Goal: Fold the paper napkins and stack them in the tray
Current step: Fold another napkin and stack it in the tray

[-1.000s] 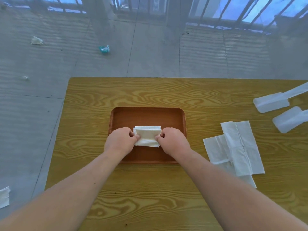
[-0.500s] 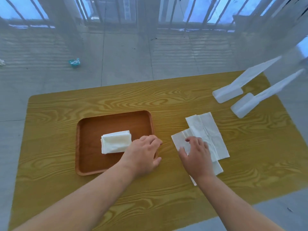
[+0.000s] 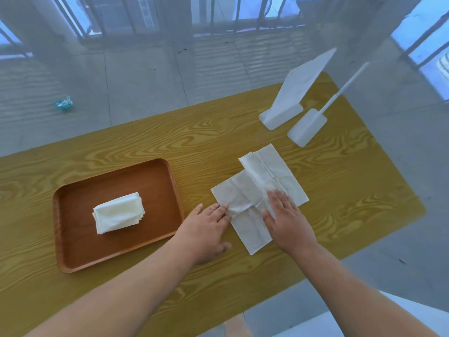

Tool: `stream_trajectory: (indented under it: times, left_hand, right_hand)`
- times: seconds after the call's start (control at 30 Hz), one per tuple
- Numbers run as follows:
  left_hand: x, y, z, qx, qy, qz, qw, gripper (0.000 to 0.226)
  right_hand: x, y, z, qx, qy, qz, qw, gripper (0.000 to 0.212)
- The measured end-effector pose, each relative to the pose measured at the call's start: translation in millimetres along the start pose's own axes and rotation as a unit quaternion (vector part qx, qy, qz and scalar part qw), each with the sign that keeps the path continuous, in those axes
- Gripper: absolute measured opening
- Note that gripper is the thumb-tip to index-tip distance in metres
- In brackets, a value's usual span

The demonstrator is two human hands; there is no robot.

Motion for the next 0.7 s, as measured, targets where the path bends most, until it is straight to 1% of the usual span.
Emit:
stream_trajectory:
  times: [0.17, 0.27, 0.33, 0.4, 0.47, 0.5, 0.57, 0.6, 0.67, 0.7]
  left_hand:
    - [-9.4, 0.9, -3.3, 0.055, 0.039, -0.04, 0.997, 0.08]
    - [-13.4, 1.1, -4.9, 0.066, 0.036, -0.057, 0.996, 0.078]
    - [-13.4, 0.6, -8.0, 0.062, 0.026, -0.058, 0.996, 0.076]
    - [-12.2, -1.1, -13.1, 0.051, 0.019, -0.049, 0.997, 0.07]
    - [-11.3, -5.1, -15.5, 0.048, 0.03, -0.041, 0.998, 0.063]
    - [-10.7, -8.4, -15.6, 0.047, 0.051, -0.046, 0.997, 0.057]
    - [-9.0, -19.5, -14.7, 0.042, 0.101, -0.073, 0.991, 0.047]
    - [-7.8, -26.1, -14.6, 0.039, 0.117, -0.088, 0.988, 0.046]
    - [-5.0, -38.3, -14.8, 0.04, 0.118, -0.104, 0.987, 0.055]
    - [-3.6, -43.2, -15.0, 0.041, 0.107, -0.102, 0.988, 0.06]
  right_hand:
    - [9.1, 20.2, -15.3, -0.008, 0.019, 0.052, 0.998, 0.068]
    - [10.9, 18.4, -20.8, -0.018, 0.03, 0.073, 0.997, 0.069]
    - [8.5, 8.5, -22.4, -0.03, 0.061, 0.032, 0.997, 0.067]
    - [7.0, -6.6, -20.5, -0.027, 0.082, -0.047, 0.995, 0.057]
    - [8.2, -23.0, -15.7, -0.02, 0.076, -0.105, 0.991, 0.048]
    - [10.0, -30.5, -13.2, -0.025, 0.066, -0.122, 0.99, 0.047]
    - [15.7, -41.4, -8.3, -0.05, 0.039, -0.137, 0.989, 0.051]
    - [19.1, -44.3, -6.1, -0.068, 0.023, -0.137, 0.988, 0.053]
    - [26.1, -46.8, -2.9, -0.103, -0.006, -0.135, 0.985, 0.053]
    - [29.2, -47.0, -2.1, -0.119, -0.014, -0.137, 0.983, 0.048]
Point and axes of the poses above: each hand's wrist, its own x-axis towards the middle knuckle, its own z-axis out of the palm, y = z × x, the point moved 1 cm from there along x, towards the middle knuckle, and after that the axes turned 9 degrees about x, right-handed, at the moved point
